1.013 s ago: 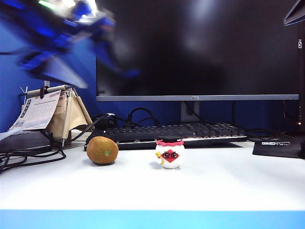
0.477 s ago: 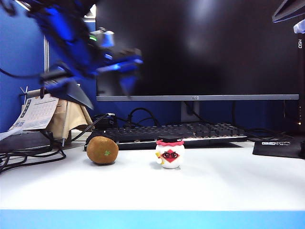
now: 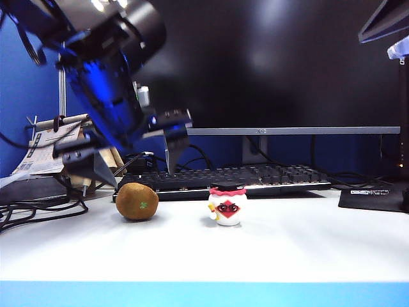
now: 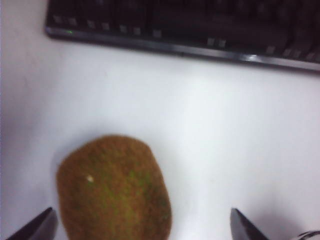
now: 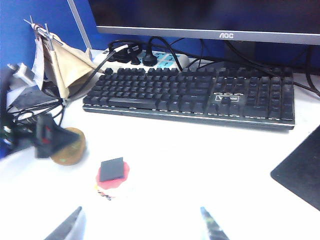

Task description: Place the kiwi on top of the doll with a flat head.

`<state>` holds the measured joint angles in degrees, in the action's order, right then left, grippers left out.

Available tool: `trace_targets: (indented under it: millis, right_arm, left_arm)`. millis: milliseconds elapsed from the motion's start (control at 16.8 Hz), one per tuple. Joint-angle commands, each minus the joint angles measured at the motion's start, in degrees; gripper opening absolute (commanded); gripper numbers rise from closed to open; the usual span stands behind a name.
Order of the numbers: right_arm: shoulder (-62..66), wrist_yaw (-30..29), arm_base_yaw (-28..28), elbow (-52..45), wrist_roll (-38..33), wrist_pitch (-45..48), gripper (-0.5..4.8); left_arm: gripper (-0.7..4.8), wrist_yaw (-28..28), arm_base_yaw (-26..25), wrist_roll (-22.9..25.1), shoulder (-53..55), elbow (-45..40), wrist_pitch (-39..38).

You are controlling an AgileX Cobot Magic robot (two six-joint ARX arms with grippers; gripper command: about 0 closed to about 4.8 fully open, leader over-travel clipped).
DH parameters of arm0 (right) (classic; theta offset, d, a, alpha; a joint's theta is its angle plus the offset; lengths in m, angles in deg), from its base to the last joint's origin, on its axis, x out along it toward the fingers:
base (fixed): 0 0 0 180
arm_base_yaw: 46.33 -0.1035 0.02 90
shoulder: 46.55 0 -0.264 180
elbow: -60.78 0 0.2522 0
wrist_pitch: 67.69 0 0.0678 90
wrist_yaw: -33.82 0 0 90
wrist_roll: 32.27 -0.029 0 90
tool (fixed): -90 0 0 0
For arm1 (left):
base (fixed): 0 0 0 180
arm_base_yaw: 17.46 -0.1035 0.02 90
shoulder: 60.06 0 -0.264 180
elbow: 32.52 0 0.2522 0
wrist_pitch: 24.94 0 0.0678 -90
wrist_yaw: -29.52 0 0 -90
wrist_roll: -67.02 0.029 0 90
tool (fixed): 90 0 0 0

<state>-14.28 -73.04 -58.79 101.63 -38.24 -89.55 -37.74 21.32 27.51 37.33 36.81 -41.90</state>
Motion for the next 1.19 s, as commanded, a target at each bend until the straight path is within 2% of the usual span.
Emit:
trace_targets:
  millis: [60,536,596,656,1073,1133,1192]
  right_arm:
    - [-0.09,-1.18,0.02,0.11,0.0,0.61,2.88]
    - [-0.09,-1.33,0.11,0.11,0.0,0.59,2.88]
    - [-0.09,-1.31,0.11,0.07,0.0,0.59,2.88]
    - [-0.09,-1.31,0.13,-0.07,0.0,0.59,2.88]
    - [-0.07,-1.29,0.15,-0.22,0.0,0.63,2.88]
    - [-0.07,-1.27,0.15,-0.22,0.0,0.63,2.88]
    - [-0.07,-1.27,0.15,-0.22,0.0,0.63,2.88]
  left_arm:
    - [4.79,0.57,0.15,0.07,1.25,0.2,0.02]
    - [4.79,1.66,-0.31,0.09,5.49,0.2,-0.96]
    - [4.37,1.66,-0.7,0.09,6.05,0.2,-0.33]
    - [4.25,1.75,-0.76,0.09,6.34,0.2,0.04]
    - [4.13,1.68,-1.57,0.59,7.23,0.2,2.47]
    - [3.06,1.64,-1.57,1.97,7.23,0.2,2.49]
    - [2.27,1.44,-1.55,3.13,7.23,0.2,2.45]
